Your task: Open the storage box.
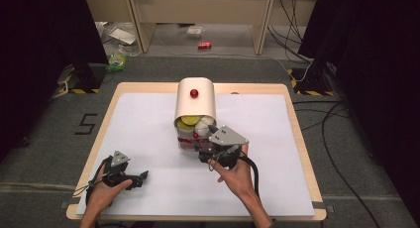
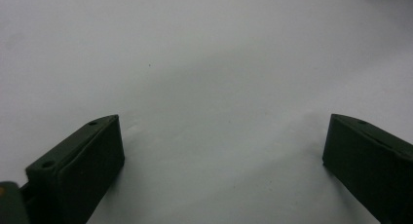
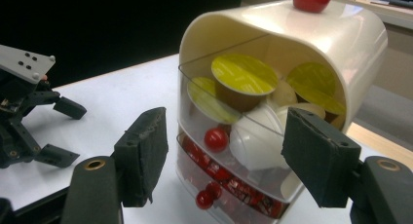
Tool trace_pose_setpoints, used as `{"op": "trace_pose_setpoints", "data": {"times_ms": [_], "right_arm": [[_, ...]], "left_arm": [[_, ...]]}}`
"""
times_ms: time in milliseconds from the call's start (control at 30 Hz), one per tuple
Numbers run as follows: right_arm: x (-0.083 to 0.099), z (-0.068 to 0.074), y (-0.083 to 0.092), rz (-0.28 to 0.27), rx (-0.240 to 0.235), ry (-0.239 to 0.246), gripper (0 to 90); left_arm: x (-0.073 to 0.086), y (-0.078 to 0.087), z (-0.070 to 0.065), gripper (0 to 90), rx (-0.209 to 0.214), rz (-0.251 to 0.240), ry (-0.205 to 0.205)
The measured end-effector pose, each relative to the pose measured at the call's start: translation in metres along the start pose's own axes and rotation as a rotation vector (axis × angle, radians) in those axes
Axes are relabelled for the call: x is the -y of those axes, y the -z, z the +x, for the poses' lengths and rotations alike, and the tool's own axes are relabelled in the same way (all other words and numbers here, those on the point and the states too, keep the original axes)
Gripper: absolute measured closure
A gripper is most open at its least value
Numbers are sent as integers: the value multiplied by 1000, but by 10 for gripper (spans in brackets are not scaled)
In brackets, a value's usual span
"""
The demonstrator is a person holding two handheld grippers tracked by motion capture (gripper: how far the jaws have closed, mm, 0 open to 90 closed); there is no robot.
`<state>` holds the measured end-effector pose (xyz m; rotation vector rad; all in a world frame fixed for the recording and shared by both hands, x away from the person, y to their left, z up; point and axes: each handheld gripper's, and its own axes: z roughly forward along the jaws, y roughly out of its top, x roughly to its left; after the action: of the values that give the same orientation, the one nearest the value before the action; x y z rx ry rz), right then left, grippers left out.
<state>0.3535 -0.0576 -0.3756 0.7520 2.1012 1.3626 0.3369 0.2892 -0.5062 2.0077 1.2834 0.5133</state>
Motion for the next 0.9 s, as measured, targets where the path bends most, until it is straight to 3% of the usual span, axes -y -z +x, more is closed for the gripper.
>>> {"op": "trace_pose_setpoints", "data": {"times_ms": [300, 600, 900], "right_arm": [[-7, -5, -11, -11, -3, -9, 333], [-2, -9, -18, 25, 6, -5, 333], [-1, -10, -19, 27, 2, 10, 334]], "left_arm": [[0, 0, 0, 5, 1, 1, 0], [0, 0, 0, 5, 0, 0, 0], [0, 0, 0, 5, 0, 1, 0]]}}
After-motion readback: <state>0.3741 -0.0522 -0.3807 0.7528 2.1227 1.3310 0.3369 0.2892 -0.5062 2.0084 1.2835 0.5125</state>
